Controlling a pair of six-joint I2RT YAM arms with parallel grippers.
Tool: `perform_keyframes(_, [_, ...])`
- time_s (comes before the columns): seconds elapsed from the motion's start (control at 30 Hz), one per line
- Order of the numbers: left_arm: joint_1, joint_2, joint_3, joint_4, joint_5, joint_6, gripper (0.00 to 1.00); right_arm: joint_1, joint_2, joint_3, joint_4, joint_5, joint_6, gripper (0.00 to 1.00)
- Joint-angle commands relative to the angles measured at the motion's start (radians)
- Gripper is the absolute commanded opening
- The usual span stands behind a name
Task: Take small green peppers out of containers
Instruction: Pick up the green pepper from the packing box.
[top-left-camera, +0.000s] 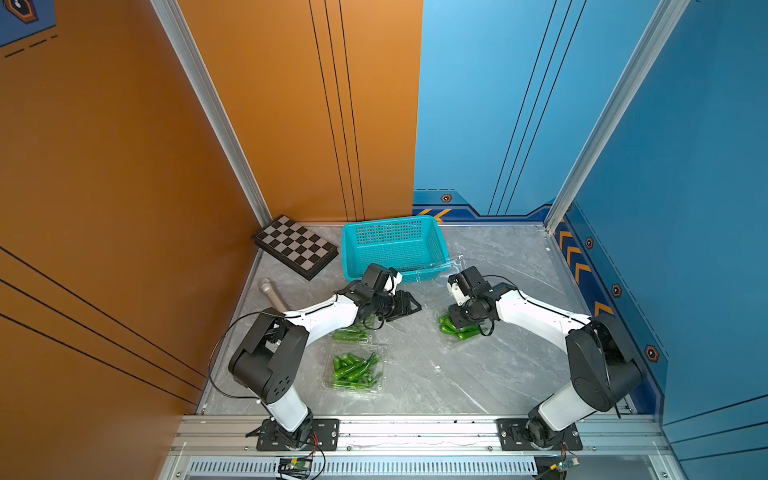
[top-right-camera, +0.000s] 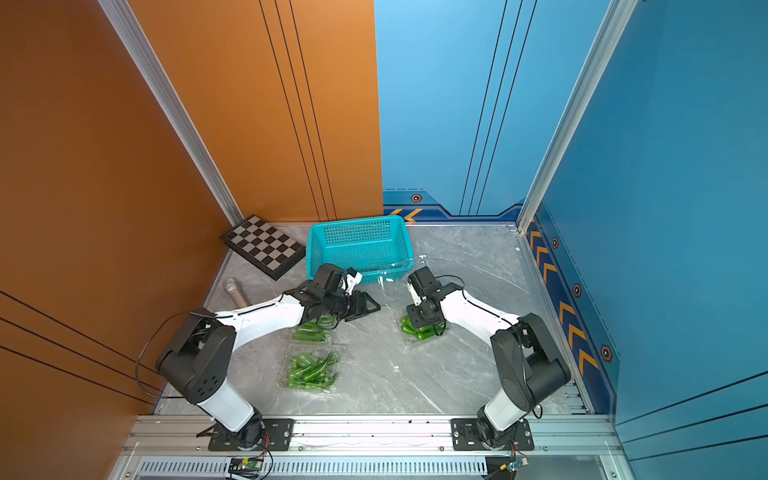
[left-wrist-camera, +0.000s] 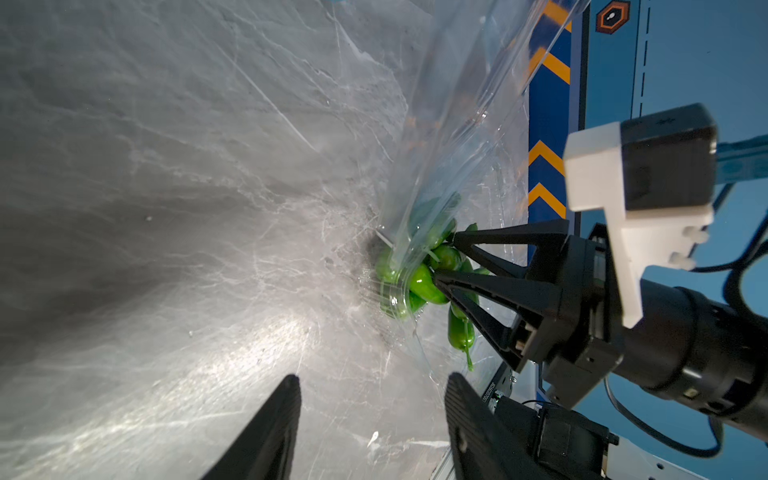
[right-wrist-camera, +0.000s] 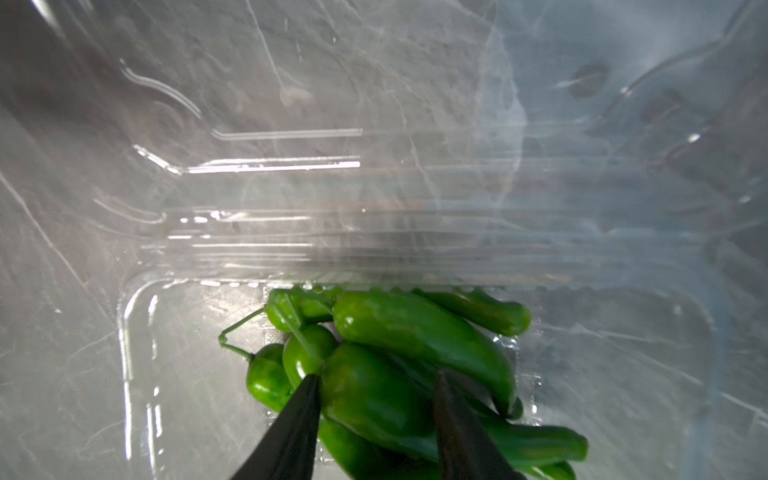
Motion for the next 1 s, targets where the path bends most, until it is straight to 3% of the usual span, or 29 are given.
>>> perform_keyframes(0.0, [0.01, -0.028, 0.001, -0.034, -0.019, 0.026, 0.58, -0.013, 0.027, 0.034, 0.018, 0.011, -0.023, 0.46])
perform_keyframes(0.17, [0.015, -0.033, 0.003, -0.033, -0.015, 0.028, 0.58, -0.018, 0.04, 0.042, 0.018, 0.002, -0.029, 0.36])
perform_keyframes(0.43, [0.018, -0.036, 0.012, -0.034, -0.013, 0.028, 0.58, -0.007, 0.066, 0.053, 0.026, 0.054, -0.043, 0.37])
perform_keyframes(0.63, [0.019, -0.033, 0.011, -0.031, -0.011, 0.029, 0.58, 0.011, 0.08, 0.068, 0.032, 0.119, -0.057, 0.22])
perform_keyframes(0.8, [0.019, -0.038, 0.013, -0.031, -0.011, 0.029, 0.58, 0.017, 0.082, 0.078, 0.031, 0.14, -0.067, 0.22])
perform_keyframes(0.97, [0.02, -0.037, 0.013, -0.032, -0.01, 0.03, 0.58, 0.018, 0.079, 0.096, 0.032, 0.156, -0.072, 0.14])
